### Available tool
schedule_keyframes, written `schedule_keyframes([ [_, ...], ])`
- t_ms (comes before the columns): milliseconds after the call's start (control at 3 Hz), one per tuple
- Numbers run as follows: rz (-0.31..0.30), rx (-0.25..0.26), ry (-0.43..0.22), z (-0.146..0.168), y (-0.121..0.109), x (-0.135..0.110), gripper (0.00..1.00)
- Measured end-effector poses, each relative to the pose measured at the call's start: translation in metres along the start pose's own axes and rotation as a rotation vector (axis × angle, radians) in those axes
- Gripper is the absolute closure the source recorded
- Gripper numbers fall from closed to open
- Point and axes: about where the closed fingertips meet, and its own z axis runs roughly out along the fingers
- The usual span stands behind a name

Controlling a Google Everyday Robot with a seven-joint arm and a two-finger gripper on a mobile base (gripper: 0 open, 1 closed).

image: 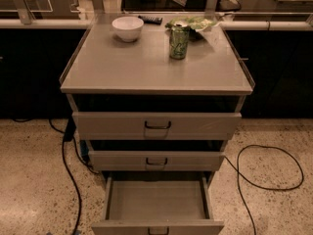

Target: Close bottom drawer

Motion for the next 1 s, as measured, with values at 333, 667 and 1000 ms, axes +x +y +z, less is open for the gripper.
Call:
schedule_keyframes([
  [333, 0.003, -0.091, 0.075, 0.040, 0.012, 0.008, 0.00],
  [667, 0.037, -0.151, 0.136, 0.083, 0.015, 0.015, 0.00],
  [1000, 0.083, -0.176, 0.180, 0.124, 0.012, 0.022, 0.00],
])
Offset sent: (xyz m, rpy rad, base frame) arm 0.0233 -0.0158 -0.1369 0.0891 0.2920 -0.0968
